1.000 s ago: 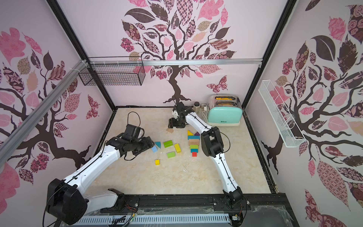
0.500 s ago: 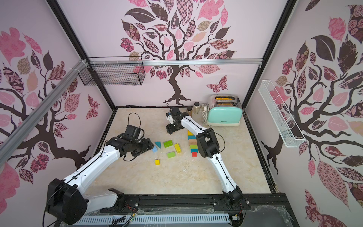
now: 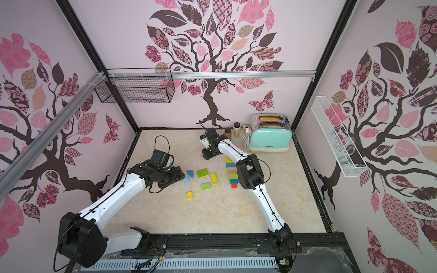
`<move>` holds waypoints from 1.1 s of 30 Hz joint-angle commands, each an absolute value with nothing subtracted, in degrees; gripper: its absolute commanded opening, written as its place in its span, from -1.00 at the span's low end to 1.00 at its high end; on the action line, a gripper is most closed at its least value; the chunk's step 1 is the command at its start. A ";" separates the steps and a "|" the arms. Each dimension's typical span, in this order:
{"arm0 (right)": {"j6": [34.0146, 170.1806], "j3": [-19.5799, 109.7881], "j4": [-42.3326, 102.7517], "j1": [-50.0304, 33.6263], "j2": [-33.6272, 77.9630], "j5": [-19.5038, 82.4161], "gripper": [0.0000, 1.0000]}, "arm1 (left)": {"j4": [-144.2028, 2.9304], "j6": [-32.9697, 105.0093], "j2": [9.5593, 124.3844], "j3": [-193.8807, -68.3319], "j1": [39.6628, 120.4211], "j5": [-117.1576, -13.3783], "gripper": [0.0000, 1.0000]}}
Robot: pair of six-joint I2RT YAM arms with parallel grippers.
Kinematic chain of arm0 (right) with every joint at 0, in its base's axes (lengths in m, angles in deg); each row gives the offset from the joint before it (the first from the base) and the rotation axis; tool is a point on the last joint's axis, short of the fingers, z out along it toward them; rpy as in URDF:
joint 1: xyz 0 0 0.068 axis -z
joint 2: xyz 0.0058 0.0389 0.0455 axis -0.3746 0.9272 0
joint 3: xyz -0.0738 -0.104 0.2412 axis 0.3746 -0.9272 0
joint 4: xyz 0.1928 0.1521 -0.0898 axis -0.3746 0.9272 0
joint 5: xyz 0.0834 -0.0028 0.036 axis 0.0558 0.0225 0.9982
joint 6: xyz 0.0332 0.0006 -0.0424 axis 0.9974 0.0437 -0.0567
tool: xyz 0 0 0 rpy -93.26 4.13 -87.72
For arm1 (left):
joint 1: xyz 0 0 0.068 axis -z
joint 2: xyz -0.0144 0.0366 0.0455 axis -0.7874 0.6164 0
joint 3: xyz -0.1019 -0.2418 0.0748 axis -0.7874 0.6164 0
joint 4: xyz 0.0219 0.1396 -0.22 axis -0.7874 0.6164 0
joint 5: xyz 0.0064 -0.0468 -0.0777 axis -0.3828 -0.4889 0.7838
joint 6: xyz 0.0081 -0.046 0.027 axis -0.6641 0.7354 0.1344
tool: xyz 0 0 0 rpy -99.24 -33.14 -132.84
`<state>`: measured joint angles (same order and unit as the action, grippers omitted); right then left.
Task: Assemble a carrot with building blocks
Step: Adjust the building block at the center of the board.
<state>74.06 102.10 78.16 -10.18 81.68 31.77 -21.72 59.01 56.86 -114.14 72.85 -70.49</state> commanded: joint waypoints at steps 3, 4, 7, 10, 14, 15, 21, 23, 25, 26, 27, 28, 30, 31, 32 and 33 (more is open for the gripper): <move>75.28 105.65 77.48 -10.90 83.68 33.94 -0.18 | -22.10 57.74 57.71 -115.10 72.42 -69.90 0.63; 75.42 105.77 77.43 -11.04 83.75 34.13 -0.20 | -22.07 57.69 57.81 -115.05 72.38 -69.91 0.63; 76.04 106.04 77.64 -10.96 84.24 34.21 -0.34 | -22.17 57.56 57.77 -114.88 72.24 -69.89 0.63; 77.37 105.83 77.99 -10.98 83.95 34.63 -0.46 | -22.24 57.47 57.56 -114.69 72.15 -69.94 0.63; 80.18 104.33 77.25 -10.82 82.60 36.51 -0.55 | -22.77 57.56 57.46 -114.38 72.07 -69.68 0.63; 80.71 103.99 77.13 -10.71 82.24 36.89 -0.54 | -22.87 57.56 57.55 -114.37 72.07 -69.63 0.63; 83.40 102.30 76.10 -10.18 79.00 37.04 0.06 | -23.41 57.65 57.33 -114.14 72.04 -69.43 0.63; 84.39 101.30 74.58 -10.26 78.01 36.96 0.29 | -23.38 57.65 57.14 -114.10 71.96 -69.31 0.63; 85.36 101.39 73.06 -10.57 78.17 35.55 0.45 | -23.14 57.48 56.85 -114.14 71.98 -69.32 0.63; 85.70 101.92 72.60 -10.82 78.70 34.51 0.52 | -22.99 57.46 56.80 -114.18 71.98 -69.41 0.63; 85.77 103.20 72.65 -11.25 79.69 32.98 0.55 | -22.87 57.26 56.78 -114.34 71.98 -69.36 0.63; 86.20 105.16 73.09 -11.52 81.12 31.43 0.56 | -22.61 57.18 56.81 -114.55 71.88 -69.32 0.63; 87.86 108.91 73.44 -11.91 84.00 28.79 0.57 | -22.13 56.79 56.84 -115.00 71.89 -69.31 0.63; 88.85 110.57 73.35 -12.01 85.44 27.15 0.57 | -21.92 56.64 56.91 -115.17 71.88 -69.32 0.63; 89.40 111.67 73.34 -12.19 86.57 25.96 0.57 | -21.81 56.52 56.86 -115.34 71.85 -69.26 0.63; 89.92 113.07 73.39 -12.46 87.78 24.52 0.57 | -21.57 56.34 56.93 -115.51 71.81 -69.31 0.63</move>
